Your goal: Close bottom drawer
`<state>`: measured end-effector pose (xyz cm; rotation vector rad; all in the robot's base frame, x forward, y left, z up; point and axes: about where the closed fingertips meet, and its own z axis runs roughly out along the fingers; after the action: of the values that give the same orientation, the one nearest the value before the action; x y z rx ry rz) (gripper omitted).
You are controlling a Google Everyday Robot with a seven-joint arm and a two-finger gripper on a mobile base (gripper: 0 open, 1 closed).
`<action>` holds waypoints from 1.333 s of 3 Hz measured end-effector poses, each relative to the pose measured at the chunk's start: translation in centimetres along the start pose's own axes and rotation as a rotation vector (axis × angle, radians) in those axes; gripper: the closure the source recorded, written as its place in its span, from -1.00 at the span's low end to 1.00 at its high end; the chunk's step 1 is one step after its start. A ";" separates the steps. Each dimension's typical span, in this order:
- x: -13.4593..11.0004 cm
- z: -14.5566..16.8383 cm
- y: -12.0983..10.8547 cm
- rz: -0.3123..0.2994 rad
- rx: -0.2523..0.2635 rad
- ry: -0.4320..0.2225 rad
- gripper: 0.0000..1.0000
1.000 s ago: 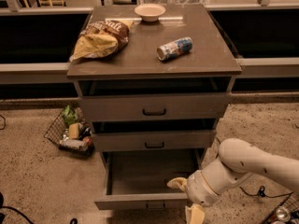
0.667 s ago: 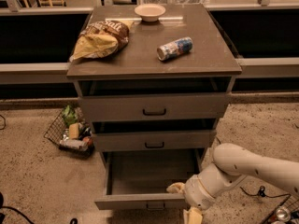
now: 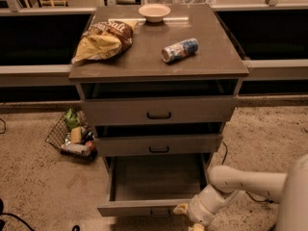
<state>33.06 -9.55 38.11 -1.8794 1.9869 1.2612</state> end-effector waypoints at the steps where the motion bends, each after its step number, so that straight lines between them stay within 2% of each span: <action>1: 4.2 4.6 -2.6 0.022 -0.044 -0.039 -1.00; 2: 5.3 7.3 -2.4 0.049 -0.080 -0.069 -1.00; 3: 5.3 7.3 -2.3 0.049 -0.081 -0.068 -1.00; 4: 6.7 7.5 -3.8 0.033 -0.071 -0.068 -1.00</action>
Offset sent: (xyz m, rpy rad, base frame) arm -0.0038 -0.0008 -0.0550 0.0266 0.0403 -0.0040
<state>31.67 -9.52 27.46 -1.8152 1.9713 1.4029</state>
